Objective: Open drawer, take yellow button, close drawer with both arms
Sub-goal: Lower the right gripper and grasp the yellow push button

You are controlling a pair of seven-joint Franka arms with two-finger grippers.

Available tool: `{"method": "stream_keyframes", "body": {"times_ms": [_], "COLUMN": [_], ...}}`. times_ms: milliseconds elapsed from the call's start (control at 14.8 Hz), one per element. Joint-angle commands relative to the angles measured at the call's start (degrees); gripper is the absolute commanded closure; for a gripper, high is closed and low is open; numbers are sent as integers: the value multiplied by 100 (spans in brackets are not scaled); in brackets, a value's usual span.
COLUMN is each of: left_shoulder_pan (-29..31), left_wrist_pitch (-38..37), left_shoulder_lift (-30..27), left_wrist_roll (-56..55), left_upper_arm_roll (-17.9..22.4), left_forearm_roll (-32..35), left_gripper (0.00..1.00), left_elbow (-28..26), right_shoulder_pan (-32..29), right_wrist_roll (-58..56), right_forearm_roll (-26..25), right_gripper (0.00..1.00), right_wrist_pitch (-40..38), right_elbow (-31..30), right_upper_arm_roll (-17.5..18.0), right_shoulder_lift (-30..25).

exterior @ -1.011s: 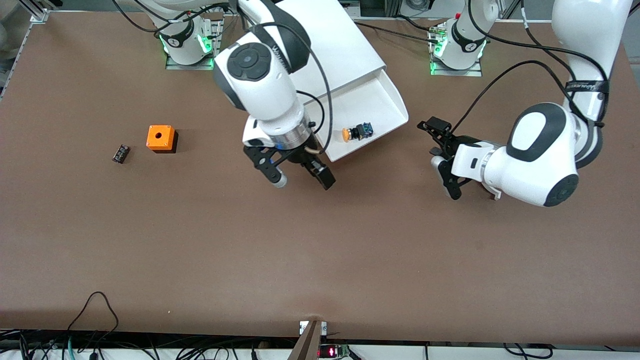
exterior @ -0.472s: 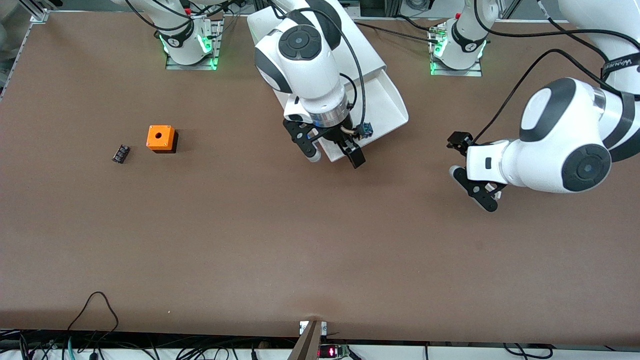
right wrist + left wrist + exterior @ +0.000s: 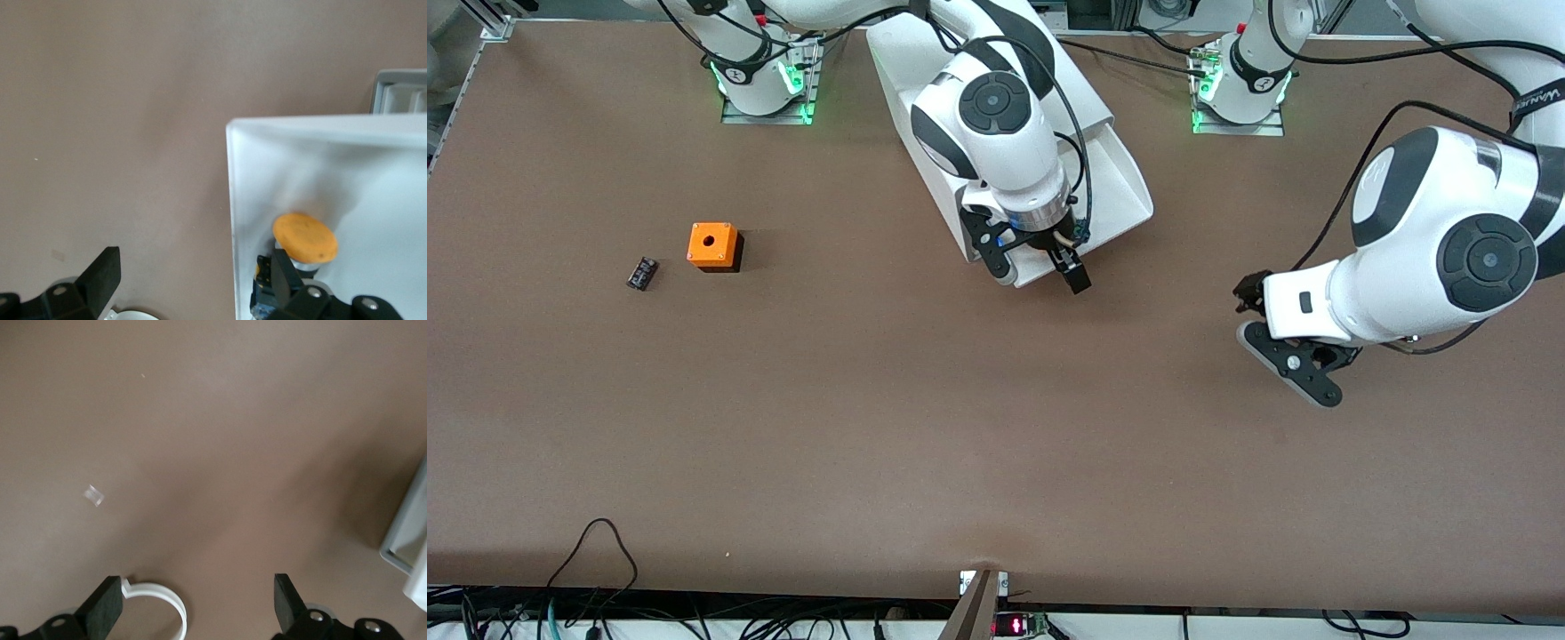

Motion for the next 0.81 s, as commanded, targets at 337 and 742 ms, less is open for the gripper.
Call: {"method": "stream_keyframes", "body": {"times_ms": [337, 742], "left_shoulder_pan": [-13, -13], "left_wrist_pitch": [53, 53], "left_shoulder_lift": [136, 136], "left_wrist_roll": [-893, -893], "left_upper_arm_roll": [-20, -29], "left_forearm_roll": [179, 144], "left_gripper": [0, 0], "left_elbow": [143, 135], "right_shoulder_pan": [222, 310], "right_wrist_roll": [227, 350], "right_forearm_roll": [80, 80], "right_gripper": [0, 0], "right_wrist_pitch": [-851, -1080], "right_elbow": [298, 306], "right_upper_arm_roll": [52, 51], "right_shoulder_lift": [68, 51]}}
